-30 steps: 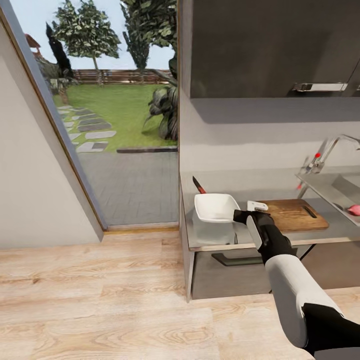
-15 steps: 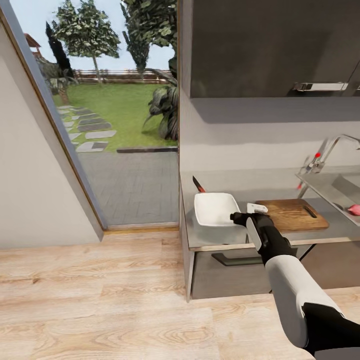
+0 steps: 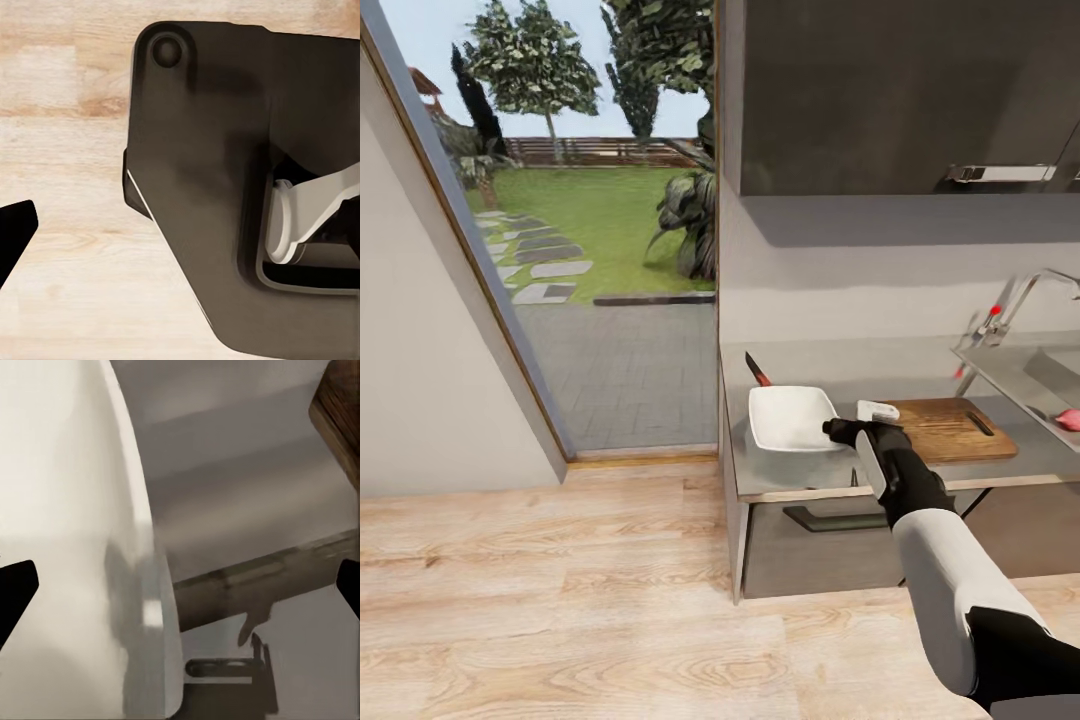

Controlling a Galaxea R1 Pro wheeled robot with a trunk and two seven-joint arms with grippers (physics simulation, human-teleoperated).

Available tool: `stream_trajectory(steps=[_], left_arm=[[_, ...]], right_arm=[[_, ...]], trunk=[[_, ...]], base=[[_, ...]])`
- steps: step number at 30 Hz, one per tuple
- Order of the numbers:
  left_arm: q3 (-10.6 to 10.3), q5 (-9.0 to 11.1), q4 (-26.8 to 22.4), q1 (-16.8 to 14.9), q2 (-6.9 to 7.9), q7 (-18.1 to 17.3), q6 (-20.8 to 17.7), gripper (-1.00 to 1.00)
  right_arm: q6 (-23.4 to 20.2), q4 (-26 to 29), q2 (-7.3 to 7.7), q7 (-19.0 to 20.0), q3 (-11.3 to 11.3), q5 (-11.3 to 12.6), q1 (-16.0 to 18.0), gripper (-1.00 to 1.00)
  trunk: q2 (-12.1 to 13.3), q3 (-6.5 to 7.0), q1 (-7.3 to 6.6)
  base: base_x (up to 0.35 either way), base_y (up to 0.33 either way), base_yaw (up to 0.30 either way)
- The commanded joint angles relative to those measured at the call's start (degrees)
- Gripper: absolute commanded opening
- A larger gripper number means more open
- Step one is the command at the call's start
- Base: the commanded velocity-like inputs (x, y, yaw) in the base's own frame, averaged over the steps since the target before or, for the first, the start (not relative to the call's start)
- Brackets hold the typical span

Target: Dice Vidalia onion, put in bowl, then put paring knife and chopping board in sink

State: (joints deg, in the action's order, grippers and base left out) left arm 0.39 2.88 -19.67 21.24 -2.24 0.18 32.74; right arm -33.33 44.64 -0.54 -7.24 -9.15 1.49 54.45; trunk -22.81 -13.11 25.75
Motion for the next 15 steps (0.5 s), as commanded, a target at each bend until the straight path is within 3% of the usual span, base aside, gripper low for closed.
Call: stream_trajectory(steps=[1, 11, 15], left_arm=[[0.0, 0.3, -0.1, 0.0, -0.03, -0.1, 0.0, 1.00], [0.0, 0.3, -0.1, 0.0, -0.04, -0.1, 0.0, 1.00], [0.0, 0.3, -0.1, 0.0, -0.04, -0.1, 0.0, 1.00]], right_arm=[[-0.3, 0.8, -0.01, 0.1, -0.1, 0.2, 0.0, 1.00], [-0.4, 6.2, 0.14, 4.1, -0.2, 0.1, 0.0, 1.00], [-0.4, 7.8, 0.11, 5.0, -0.2, 0.2, 0.0, 1.00]], trunk=[[-0.1, -0.10, 0.04], [-0.1, -0.10, 0.04], [-0.1, -0.10, 0.04]], base=[[0.000, 0.000, 0.000], [-0.001, 0.000, 0.000], [-0.158, 0.000, 0.000]])
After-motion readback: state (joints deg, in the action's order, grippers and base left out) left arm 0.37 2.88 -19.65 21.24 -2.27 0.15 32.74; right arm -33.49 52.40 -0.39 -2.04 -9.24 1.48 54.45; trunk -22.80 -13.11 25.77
